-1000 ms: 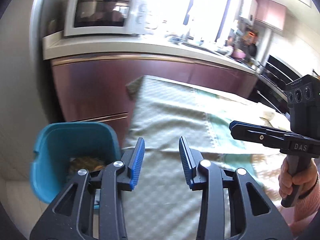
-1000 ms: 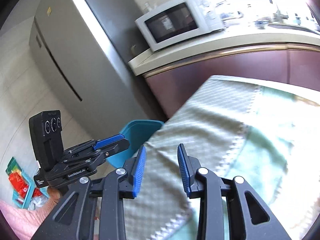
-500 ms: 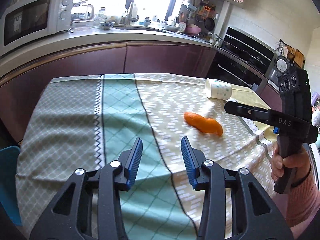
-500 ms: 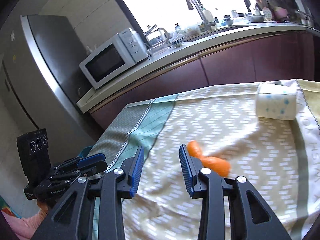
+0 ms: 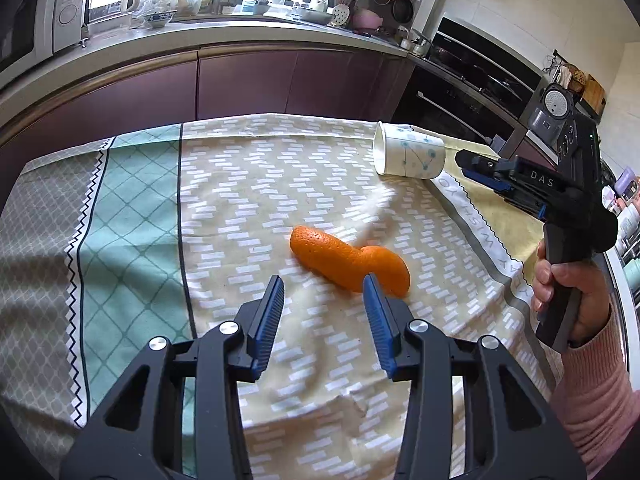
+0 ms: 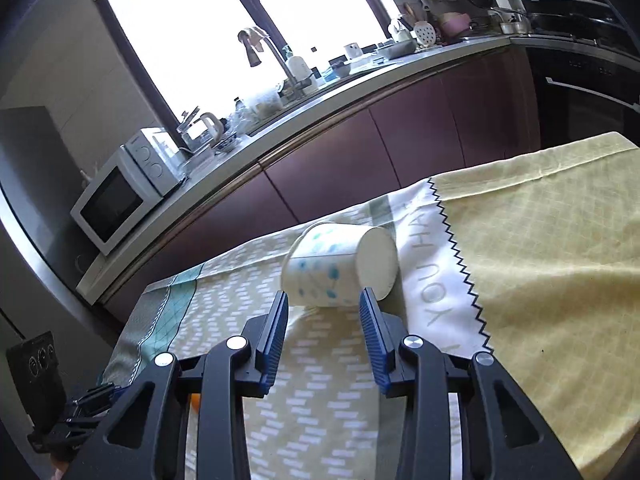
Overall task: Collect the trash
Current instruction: 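Grasp the orange peel with the left tool while the right tool grasps the white dotted cup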
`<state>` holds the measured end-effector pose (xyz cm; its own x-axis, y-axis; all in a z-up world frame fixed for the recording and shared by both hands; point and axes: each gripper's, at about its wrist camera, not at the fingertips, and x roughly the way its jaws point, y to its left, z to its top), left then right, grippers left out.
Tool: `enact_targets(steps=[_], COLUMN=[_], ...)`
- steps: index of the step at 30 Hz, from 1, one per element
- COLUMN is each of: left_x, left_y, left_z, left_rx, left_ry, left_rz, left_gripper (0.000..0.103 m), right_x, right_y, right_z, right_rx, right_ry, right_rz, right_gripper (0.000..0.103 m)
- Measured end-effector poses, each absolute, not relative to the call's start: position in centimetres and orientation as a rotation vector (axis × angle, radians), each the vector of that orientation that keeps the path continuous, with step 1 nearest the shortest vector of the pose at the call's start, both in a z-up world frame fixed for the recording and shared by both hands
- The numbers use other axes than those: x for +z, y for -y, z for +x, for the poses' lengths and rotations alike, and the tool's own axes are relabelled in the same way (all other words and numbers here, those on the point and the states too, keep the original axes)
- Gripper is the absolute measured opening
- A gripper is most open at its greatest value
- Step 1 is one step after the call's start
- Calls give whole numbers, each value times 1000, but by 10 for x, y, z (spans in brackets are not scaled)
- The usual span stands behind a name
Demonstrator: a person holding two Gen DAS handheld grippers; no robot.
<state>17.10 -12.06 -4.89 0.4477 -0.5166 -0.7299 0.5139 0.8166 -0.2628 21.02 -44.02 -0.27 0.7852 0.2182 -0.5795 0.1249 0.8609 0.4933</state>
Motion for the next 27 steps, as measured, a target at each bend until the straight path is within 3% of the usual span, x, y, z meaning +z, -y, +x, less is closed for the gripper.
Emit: enact_targets(steps=[12,16,25,27], left_x=[-65,-70,-70,-71], left_y=[136,145,156,157], left_z=[187,191,201,202], left_rx=[-634,-653,-667,-670], left_ry=[-972,-997,-1017,-1016], left_rz=[-25,-20,-50,-48], left_gripper=[46,50,51,45], right_x=[-15,-16,-13,-11], right_y=[439,441,441,440], right_z=[238,238,233,231], right_rx=[82,89,99,109], right_ry=[-694,-696,-675,-669], right_rz=[551,562,548,544], right_gripper=[36,18,5,4])
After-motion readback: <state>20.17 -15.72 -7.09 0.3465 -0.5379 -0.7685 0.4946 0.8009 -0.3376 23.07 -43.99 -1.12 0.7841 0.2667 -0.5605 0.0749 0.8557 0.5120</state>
